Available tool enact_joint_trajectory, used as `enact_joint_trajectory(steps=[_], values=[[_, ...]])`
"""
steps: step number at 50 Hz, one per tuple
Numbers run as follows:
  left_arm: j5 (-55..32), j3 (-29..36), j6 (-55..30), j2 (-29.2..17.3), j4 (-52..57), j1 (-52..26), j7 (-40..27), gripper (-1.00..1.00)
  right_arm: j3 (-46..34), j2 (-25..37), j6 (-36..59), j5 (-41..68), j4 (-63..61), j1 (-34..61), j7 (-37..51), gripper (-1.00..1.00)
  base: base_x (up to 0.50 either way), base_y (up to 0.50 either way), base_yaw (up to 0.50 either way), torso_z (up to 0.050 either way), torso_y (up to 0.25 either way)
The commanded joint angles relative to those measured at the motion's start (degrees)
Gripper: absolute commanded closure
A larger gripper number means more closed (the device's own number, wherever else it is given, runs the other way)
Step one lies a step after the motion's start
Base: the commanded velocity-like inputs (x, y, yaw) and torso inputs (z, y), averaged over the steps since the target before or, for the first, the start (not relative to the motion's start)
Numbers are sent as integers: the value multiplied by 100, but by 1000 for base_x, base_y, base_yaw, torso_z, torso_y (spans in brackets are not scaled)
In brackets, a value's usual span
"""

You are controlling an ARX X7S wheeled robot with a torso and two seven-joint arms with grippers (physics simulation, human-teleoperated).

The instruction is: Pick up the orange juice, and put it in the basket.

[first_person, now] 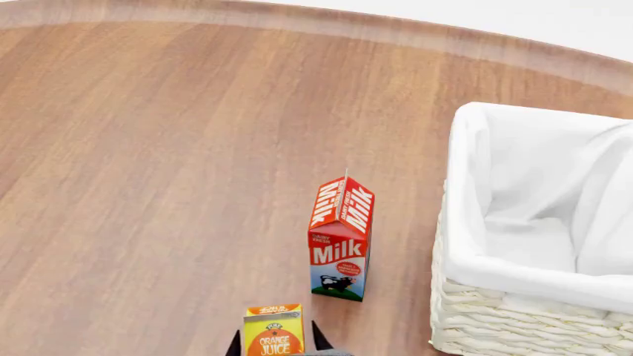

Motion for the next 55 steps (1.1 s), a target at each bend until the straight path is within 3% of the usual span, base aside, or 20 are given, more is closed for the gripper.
enact_joint_trajectory(steps=[1,9,10,27,43,55], values=[[2,18,29,-20,-15,4,-15,-100,-158,-47,-167,185,366,159,-35,-100,0,0,0,0,0],[9,34,66,-25,-38,14,-12,-100,-250,-13,-213,337,383,205,35,-100,0,0,0,0,0],[8,35,65,-29,-34,12,-15,-100,-267,-5,-215,348,379,204,34,100,0,0,0,0,0],[-39,69,28,-86,41,-39,-93,-100,-361,280,-69,527,-392,66,286,100,0,0,0,0,0],[-63,71,91,-134,57,-17,-119,-100,-433,977,1209,621,-3082,84,1010,100,0,0,0,0,0],[-76,96,144,-147,47,-10,-124,-100,-416,1295,1899,849,-4345,276,1197,100,0,0,0,0,0]])
